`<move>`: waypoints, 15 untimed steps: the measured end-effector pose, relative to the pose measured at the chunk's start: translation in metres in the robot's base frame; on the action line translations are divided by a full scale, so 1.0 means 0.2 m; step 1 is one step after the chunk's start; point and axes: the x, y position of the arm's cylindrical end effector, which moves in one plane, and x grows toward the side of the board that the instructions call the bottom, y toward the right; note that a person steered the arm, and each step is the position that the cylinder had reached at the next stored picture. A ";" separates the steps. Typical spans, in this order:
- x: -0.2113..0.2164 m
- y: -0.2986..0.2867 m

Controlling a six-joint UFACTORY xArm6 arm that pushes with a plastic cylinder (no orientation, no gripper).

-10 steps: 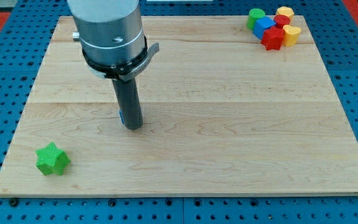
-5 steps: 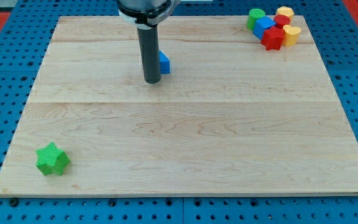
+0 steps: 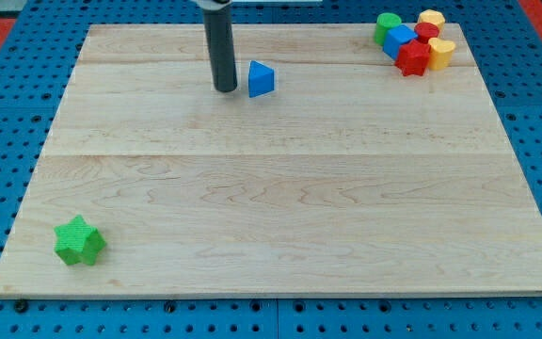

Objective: Move the triangle into the cube

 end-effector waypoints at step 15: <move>-0.23 0.63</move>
